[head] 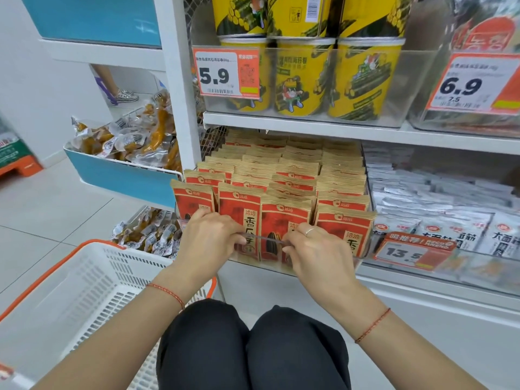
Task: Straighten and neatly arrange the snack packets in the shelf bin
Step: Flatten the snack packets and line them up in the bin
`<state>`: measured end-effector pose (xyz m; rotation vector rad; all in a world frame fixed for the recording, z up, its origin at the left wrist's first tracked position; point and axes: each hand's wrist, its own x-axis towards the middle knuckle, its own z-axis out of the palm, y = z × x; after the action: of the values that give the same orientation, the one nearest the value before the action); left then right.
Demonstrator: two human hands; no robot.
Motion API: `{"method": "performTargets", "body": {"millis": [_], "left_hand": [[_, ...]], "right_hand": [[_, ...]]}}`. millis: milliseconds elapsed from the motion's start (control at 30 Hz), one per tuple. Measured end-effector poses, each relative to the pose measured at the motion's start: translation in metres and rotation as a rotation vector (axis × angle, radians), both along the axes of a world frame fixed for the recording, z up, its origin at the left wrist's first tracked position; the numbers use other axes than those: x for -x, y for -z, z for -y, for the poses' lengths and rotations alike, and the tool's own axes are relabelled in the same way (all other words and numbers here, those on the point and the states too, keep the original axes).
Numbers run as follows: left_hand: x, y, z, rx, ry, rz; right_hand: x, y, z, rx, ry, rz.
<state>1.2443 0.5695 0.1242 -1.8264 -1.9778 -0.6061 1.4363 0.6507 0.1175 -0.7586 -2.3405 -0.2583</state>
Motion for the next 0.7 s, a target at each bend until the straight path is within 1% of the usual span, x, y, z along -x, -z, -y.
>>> {"method": "performTargets", "body": {"millis": [133,200,300,400,500,567,633,700], "left_hand": [[-0.005,0.009,-0.003,0.049,-0.001,0.001],[-0.010,0.011,-0.006,0.075,-0.002,0.032],[-0.011,0.008,-0.006,0.120,-0.038,0.056],[-0.015,-0.004,-0.004,0.250,-0.036,0.035],[-0.013,-0.009,-0.002,0.286,-0.002,0.042],[-0.012,-0.016,0.001,0.183,0.063,0.081],[-0.008,-0.028,0.000,-0.002,0.104,0.136],[-0.006,-0.050,-0.009,-0.133,0.068,0.175]], "right_hand": [[-0.004,0.007,-0.003,0.033,0.005,0.032],[-0.010,0.007,-0.004,0.044,0.002,0.054],[-0.013,0.006,-0.004,0.044,-0.017,0.125],[-0.015,0.002,-0.003,0.018,-0.028,0.176],[-0.018,-0.016,0.000,-0.013,-0.049,0.103],[-0.019,-0.041,-0.001,-0.002,-0.105,0.014],[-0.016,-0.068,-0.009,0.036,-0.132,-0.047],[-0.008,-0.095,-0.023,0.107,-0.106,-0.046]]}}
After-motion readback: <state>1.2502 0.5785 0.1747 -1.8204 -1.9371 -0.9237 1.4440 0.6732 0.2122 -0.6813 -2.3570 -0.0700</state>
